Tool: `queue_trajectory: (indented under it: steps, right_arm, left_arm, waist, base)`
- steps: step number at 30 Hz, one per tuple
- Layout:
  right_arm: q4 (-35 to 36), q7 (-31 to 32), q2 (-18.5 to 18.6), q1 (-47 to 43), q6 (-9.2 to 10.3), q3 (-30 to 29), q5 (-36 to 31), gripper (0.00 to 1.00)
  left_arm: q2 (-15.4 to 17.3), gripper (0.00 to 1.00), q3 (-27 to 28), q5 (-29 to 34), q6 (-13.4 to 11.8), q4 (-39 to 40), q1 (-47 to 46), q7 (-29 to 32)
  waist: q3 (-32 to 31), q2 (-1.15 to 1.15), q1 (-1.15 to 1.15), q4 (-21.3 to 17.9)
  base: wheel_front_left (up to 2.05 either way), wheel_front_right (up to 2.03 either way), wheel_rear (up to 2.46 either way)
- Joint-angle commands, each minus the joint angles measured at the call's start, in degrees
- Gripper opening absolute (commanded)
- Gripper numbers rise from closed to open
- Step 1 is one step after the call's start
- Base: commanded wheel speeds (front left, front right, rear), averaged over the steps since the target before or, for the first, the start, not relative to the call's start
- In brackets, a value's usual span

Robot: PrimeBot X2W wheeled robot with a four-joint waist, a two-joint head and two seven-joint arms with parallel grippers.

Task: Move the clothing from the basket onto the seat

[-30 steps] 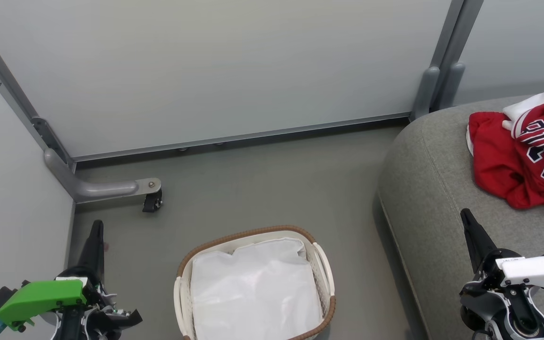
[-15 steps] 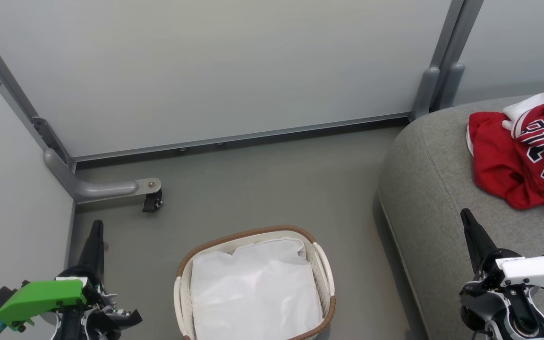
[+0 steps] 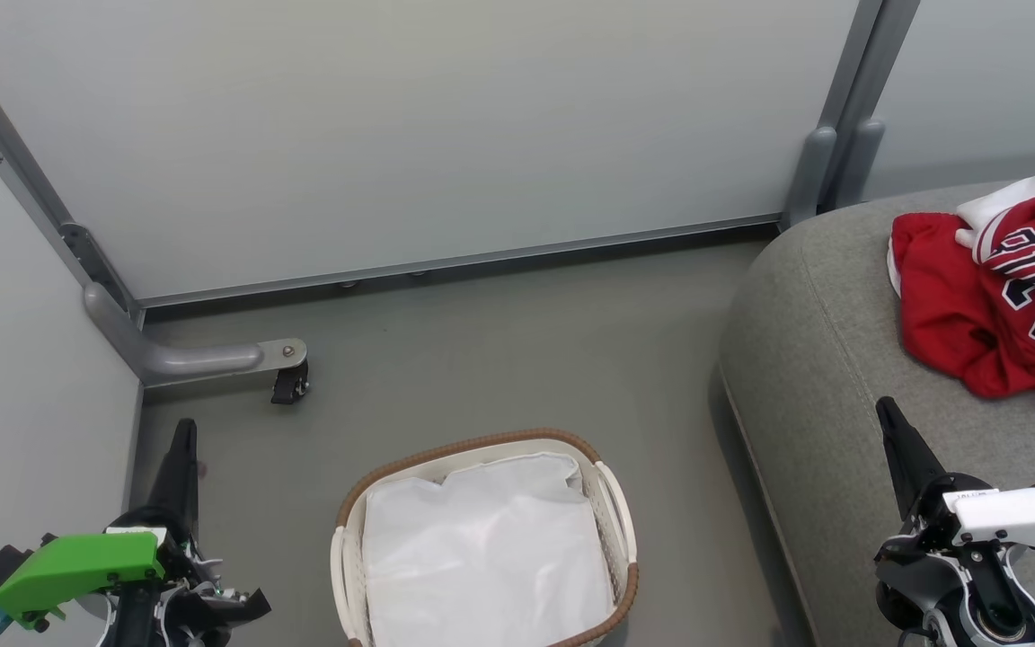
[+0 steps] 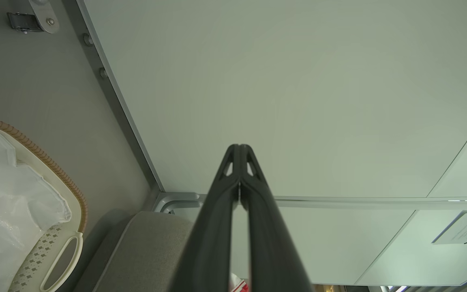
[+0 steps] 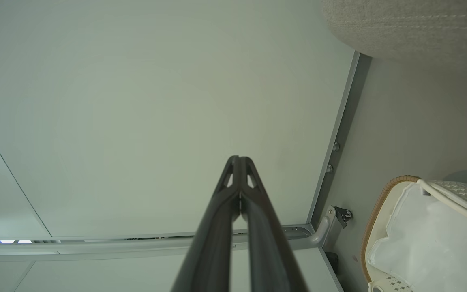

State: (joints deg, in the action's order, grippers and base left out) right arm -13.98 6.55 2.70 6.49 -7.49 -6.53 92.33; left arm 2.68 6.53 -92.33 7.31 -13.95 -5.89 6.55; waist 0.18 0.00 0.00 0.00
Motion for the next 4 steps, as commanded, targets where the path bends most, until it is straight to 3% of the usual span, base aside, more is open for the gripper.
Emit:
queue_trajectory:
  steps: [1, 4]
  right_arm:
    - [0.14, 0.16, 0.34, -0.63, 0.0, -0.11, 0.18, 0.0]
    - [0.14, 0.16, 0.34, -0.64, 0.0, -0.11, 0.18, 0.0]
  left_arm:
    - [0.39, 0.0, -0.01, -0.18, 0.34, 0.06, -0.62, 0.18]
    - [0.39, 0.0, -0.01, -0.18, 0.34, 0.06, -0.62, 0.17]
  waist:
    - [0.0, 0.0, 0.0, 0.0]
    - [0.0, 0.0, 0.0, 0.0]
  base:
    - [0.0, 0.0, 0.0]
    - [0.0, 0.0, 0.0]
